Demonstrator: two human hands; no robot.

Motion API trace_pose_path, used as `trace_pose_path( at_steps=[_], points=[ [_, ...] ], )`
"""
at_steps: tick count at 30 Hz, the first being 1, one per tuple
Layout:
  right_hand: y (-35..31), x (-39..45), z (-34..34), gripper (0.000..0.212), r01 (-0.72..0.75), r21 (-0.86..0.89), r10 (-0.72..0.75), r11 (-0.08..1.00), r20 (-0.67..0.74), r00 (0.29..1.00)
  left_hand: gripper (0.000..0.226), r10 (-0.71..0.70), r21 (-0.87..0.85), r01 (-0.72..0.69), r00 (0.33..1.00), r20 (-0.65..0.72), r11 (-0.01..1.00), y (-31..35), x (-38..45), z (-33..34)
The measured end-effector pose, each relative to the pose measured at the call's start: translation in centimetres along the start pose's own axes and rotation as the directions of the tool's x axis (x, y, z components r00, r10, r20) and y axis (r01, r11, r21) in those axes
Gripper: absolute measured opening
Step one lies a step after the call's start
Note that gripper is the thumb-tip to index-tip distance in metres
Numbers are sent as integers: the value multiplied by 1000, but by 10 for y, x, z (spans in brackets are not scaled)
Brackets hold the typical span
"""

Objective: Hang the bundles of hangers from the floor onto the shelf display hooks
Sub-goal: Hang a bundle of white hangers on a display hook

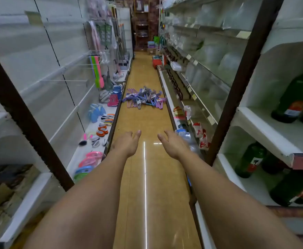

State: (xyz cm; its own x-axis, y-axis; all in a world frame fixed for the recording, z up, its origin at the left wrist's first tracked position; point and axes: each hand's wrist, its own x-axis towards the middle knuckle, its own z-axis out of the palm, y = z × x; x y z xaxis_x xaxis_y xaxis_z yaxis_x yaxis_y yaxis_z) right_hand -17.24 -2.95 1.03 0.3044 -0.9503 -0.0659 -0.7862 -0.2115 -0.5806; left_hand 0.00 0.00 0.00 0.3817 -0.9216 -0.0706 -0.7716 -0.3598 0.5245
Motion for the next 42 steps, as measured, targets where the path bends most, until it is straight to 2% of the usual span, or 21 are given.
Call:
trace_pose_path(
  at_steps=[6,18,24,34,42],
  points=[
    [1,52,11,61,-20,-32,21,999,30,999,70,-2,33,1,999,40,999,-15,60,5],
    [-14,207,31,60,-129,23,128,991,17,992,71,37,65,-44,995,97,997,-43,213,-6],
    [-20,263,42,59,-121,30,120,992,36,992,71,35,51,-44,986,161,998,-49,274,7],
    [6,402,32,63,-131,81,128,988,35,991,69,26,41,-33,985,170,999,-22,404,26],
    [37,534,-14,62,-127,85,122,988,63,990,70,-4,45,-2,991,134,999,45,527,39]
  ],
)
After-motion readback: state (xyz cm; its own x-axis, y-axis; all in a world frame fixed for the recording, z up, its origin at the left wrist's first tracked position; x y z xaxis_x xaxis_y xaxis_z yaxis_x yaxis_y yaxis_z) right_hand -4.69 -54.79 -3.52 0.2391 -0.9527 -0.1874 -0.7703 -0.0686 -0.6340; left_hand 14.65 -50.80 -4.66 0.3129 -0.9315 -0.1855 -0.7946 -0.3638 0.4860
